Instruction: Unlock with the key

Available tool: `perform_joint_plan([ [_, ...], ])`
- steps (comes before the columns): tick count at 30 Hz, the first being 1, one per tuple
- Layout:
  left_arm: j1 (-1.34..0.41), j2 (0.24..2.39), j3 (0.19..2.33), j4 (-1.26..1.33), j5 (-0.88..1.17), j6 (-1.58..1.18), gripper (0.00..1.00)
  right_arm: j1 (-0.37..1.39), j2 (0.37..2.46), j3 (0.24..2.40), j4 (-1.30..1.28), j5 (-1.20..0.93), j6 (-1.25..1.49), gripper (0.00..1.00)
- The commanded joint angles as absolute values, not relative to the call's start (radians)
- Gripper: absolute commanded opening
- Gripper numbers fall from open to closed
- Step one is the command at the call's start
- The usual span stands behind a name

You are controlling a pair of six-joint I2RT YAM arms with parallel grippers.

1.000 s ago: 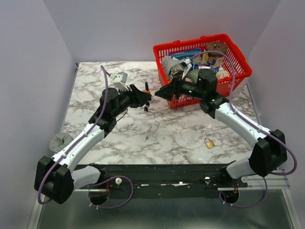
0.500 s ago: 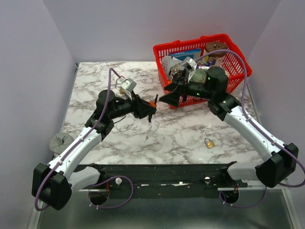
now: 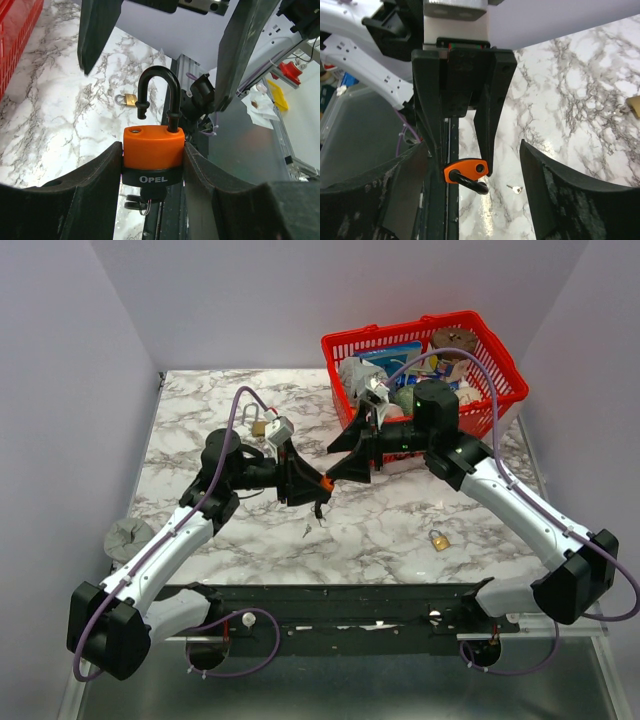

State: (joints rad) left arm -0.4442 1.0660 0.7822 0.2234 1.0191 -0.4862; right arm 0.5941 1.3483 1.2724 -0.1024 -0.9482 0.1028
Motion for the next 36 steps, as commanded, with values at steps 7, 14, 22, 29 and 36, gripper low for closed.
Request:
perform_joint_plan([
  [7, -0.436, 1.042, 0.790, 0.273, 1.020, -0.446, 0.00, 0.611, 1.368, 1.276, -0.156, -1.048, 0.084, 0.66],
  [14, -0.430, 1.013, 0.788, 0.221, 0.916, -0.394, 0.00, 0.611, 1.359, 1.246, -0.158, -1.037, 0.094, 0.48],
  [22, -0.430, 0.970, 0.782, 0.137, 0.769, -0.310, 0.00, 0.611, 1.367, 1.247, -0.161, -0.990, 0.112, 0.20],
  [29, -0.457, 0.940, 0.791, 0.025, 0.557, -0.204, 0.00, 0.611, 1.400, 1.270, -0.161, -0.838, 0.207, 0.01],
  [36, -0.564, 0.919, 0.799, -0.090, 0.276, -0.103, 0.00, 0.612, 1.468, 1.301, -0.152, -0.733, 0.327, 0.01],
])
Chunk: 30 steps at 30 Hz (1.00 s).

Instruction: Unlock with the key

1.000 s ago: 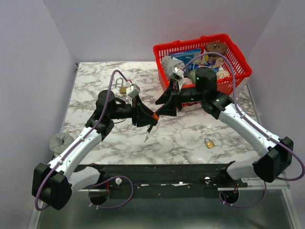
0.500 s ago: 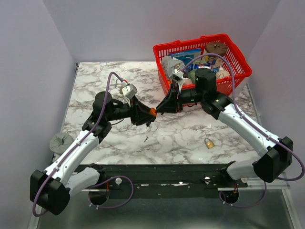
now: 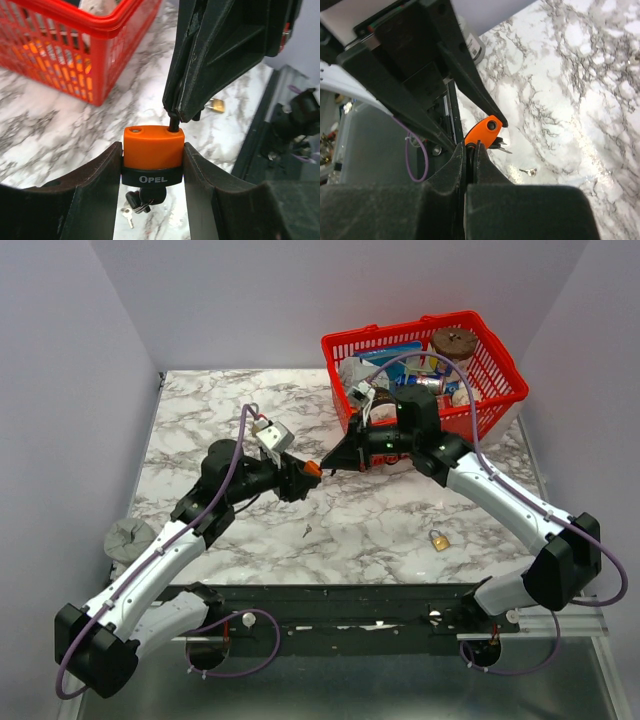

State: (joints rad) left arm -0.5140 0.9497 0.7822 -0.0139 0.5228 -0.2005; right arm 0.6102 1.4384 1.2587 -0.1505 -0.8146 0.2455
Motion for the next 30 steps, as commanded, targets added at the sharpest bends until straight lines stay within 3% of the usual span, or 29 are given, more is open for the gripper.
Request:
perform_joint_plan([
  [1, -0.575, 0.917, 0.799, -0.098, 0.249, -0.095, 0.00, 0.612, 1.479, 1.304, -0.149, -0.724, 0.336, 0.01],
  [6, -0.615, 0.917, 0.804, -0.137, 0.123, -0.074, 0.00, 0.612, 1.494, 1.312, -0.147, -0.703, 0.373, 0.01],
  [11, -0.614, 0.910, 0.799, -0.126, 0.135, -0.084, 0.00, 0.612, 1.502, 1.309, -0.149, -0.695, 0.379, 0.02],
  [20, -0.615, 0.907, 0.796, -0.118, 0.173, -0.087, 0.00, 0.612, 1.483, 1.298, -0.152, -0.677, 0.365, 0.46],
  [30, -0.615, 0.908, 0.796, -0.118, 0.170, -0.090, 0.00, 0.612, 1.477, 1.289, -0.152, -0.652, 0.356, 0.67],
])
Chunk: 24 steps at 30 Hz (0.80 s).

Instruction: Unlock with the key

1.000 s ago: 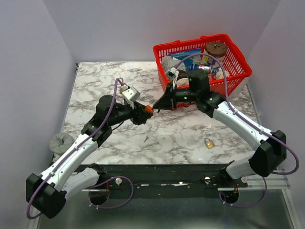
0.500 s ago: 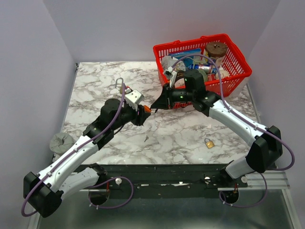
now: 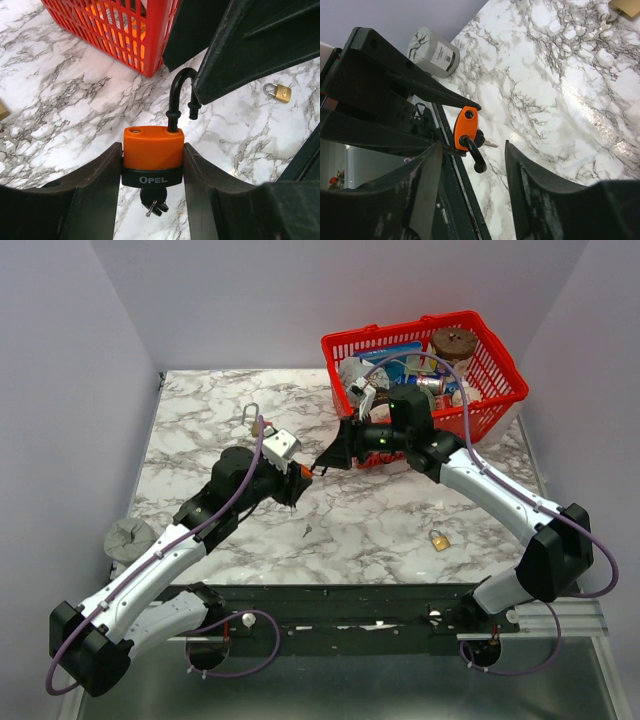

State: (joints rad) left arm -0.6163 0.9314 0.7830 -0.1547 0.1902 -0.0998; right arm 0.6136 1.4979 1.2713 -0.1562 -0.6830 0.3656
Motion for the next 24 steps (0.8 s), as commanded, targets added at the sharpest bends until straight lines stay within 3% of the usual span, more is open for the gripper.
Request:
perform_joint_plan([
  [1, -0.614, 0.907, 0.796, -0.120, 0.163, -0.092, 0.00, 0.611, 1.476, 1.287, -0.152, -0.647, 0.354, 0.68],
  [14, -0.615, 0.914, 0.761, -0.170, 0.051, -0.153, 0.00, 0.611, 1.404, 1.241, -0.153, -0.557, 0.315, 0.92],
  [24, -0.615, 0.896, 0.677, -0.241, 0.040, -0.330, 0.00, 0.600, 1.324, 1.177, -0.143, -0.549, 0.284, 0.97],
])
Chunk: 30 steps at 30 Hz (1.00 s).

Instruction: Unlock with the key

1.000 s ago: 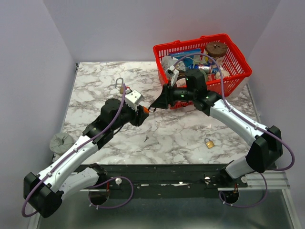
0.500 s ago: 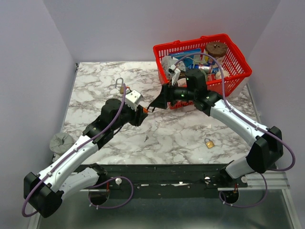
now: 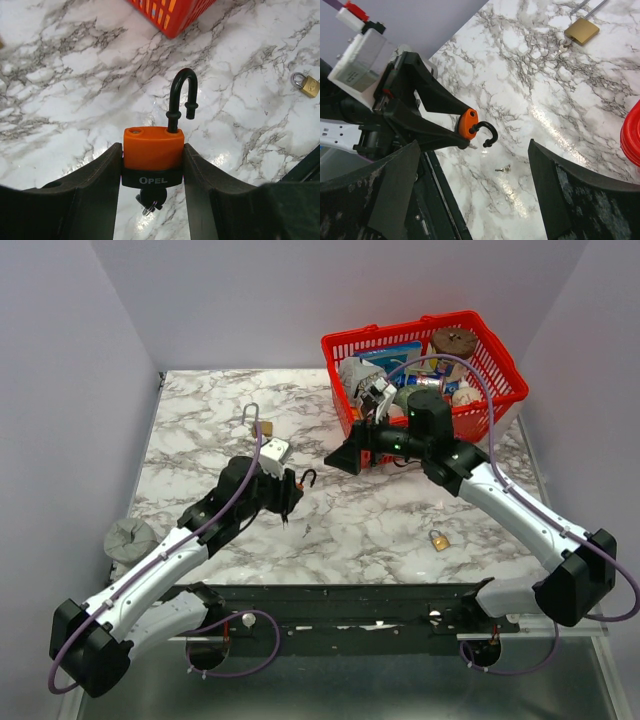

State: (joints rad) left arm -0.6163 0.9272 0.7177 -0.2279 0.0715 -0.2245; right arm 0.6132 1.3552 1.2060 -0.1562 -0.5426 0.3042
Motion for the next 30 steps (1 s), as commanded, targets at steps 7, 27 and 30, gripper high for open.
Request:
perform_joint_plan([
  [7, -0.575, 0.919, 0.630, -0.319, 0.044, -0.426, 0.00, 0.575, 1.269, 1.131, -0.107, -0.595, 0.290, 0.98],
  [27, -0.270, 1.344, 0.782, -0.362, 0.167, -0.307, 0.00, 0.525, 1.187, 1.032, -0.084, -0.612, 0.275, 0.98],
  [30, -0.244, 1.410, 0.822, -0.370, 0.149, -0.272, 0.00, 0.523, 1.167, 1.014, -0.074, -0.607, 0.265, 0.98],
])
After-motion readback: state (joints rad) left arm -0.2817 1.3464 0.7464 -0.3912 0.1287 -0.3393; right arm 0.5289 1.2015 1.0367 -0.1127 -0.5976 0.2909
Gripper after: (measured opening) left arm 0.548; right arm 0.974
